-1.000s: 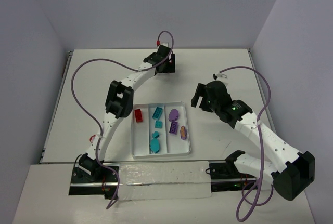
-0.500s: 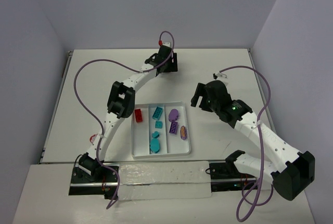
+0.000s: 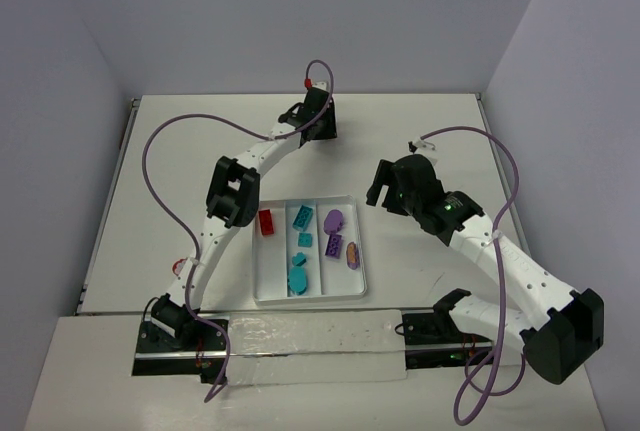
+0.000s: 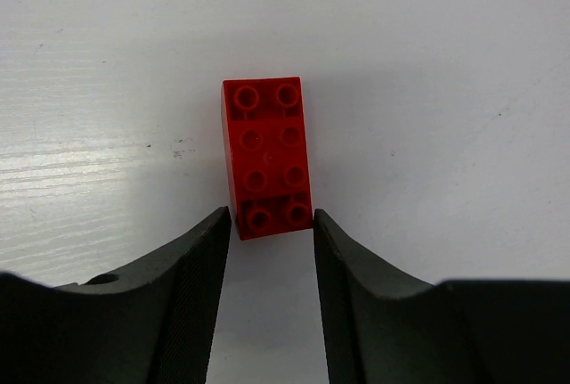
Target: Sort the legos into containers by color
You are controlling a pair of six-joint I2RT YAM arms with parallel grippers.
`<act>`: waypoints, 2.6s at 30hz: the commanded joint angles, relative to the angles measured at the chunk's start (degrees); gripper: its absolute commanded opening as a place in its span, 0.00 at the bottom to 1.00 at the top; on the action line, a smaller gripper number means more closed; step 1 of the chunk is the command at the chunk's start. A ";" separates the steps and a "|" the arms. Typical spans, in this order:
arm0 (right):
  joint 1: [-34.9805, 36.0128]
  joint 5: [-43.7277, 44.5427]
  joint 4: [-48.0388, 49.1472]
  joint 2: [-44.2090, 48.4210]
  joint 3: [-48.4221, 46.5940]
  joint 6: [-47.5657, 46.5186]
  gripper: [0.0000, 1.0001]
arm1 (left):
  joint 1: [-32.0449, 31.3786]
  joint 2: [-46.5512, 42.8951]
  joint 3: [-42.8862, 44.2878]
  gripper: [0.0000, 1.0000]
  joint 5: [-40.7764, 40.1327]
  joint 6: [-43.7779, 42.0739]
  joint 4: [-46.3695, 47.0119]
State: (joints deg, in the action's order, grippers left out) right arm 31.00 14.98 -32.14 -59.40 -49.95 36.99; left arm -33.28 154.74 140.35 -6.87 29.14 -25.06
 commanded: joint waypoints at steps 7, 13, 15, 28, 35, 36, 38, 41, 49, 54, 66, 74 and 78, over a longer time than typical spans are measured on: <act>0.55 0.66 1.46 -0.02 -2.34 0.10 0.89 | -0.21 -3.07 -2.50 0.19 -1.84 -0.05 1.51; 0.55 0.42 1.38 0.40 -2.17 0.25 0.89 | -0.54 -10.46 -13.17 0.00 -4.02 -0.63 3.22; 0.62 0.31 1.30 0.66 -2.17 0.36 0.89 | -0.88 -13.24 -16.34 0.00 -4.54 -0.42 3.23; 1.27 0.31 1.13 2.20 -1.53 0.68 0.89 | -2.97 -30.19 -36.62 0.00 -8.54 0.90 0.96; 2.14 0.42 1.35 2.47 -1.11 1.00 0.89 | -3.13 -36.05 -45.73 0.00 -8.72 1.03 -1.52; 2.39 0.51 1.27 2.58 -1.09 1.11 0.89 | -3.20 -36.26 -46.44 0.00 -9.34 1.23 -1.86; 2.51 0.69 1.12 2.86 -0.90 1.33 0.89 | -3.20 -37.52 -48.95 0.00 -10.62 1.85 -1.76; 2.66 0.88 0.94 3.45 -0.60 1.45 0.89 | -3.20 -42.91 -54.20 0.00 -11.66 2.44 -0.31; 3.61 0.45 2.55 2.94 0.38 1.89 0.89 | -3.97 -59.15 -66.37 0.00 -11.11 4.98 -0.46; 4.42 0.12 3.37 2.50 0.56 2.12 0.89 | -4.97 -69.11 -74.03 0.00 -11.36 7.51 -2.60; 4.77 1.54 3.05 5.00 0.47 2.03 0.89 | -12.53 -83.03 -88.56 0.00 -12.41 19.14 -9.56; 4.86 1.36 3.14 6.40 1.13 2.21 0.89 | -15.13 -82.23 -89.40 0.41 -14.44 21.53 -11.53; 4.86 1.40 3.10 7.00 1.52 2.35 0.89 | -15.79 -81.56 -88.14 0.69 -15.41 21.84 -13.03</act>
State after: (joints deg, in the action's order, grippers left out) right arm 35.40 15.27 -30.61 -54.10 -49.09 38.75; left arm -48.28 73.08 49.84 -19.89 49.51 -36.33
